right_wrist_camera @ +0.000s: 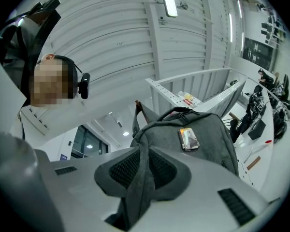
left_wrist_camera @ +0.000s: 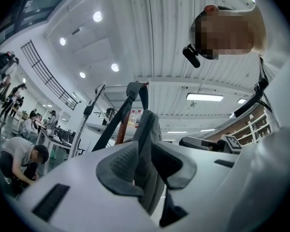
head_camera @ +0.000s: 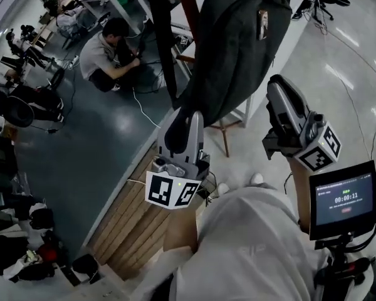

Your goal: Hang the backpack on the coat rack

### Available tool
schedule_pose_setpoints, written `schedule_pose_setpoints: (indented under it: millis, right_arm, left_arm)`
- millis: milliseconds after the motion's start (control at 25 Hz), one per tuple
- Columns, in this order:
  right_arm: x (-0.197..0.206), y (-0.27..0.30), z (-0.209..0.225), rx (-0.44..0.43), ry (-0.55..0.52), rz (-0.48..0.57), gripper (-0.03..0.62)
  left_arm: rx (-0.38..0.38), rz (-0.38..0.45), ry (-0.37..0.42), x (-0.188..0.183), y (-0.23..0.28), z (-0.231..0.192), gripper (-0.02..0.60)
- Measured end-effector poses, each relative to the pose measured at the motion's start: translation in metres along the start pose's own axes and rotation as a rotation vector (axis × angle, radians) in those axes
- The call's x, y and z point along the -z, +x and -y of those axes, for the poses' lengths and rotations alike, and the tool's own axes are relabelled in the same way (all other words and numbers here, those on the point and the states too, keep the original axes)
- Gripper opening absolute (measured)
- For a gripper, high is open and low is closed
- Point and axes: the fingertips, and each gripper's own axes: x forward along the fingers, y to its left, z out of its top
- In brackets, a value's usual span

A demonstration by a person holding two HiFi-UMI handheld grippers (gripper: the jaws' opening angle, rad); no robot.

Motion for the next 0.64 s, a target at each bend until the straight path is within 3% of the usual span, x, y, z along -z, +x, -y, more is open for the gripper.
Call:
schedule_pose_setpoints:
  millis: [640]
  right_arm:
    - [0.010, -0.005, 0.005, 0.009, 0.029, -0.034, 0.067]
  left_arm:
    - [0.029, -0.003, -0.031, 0.015, 0.008, 0.005, 0.087]
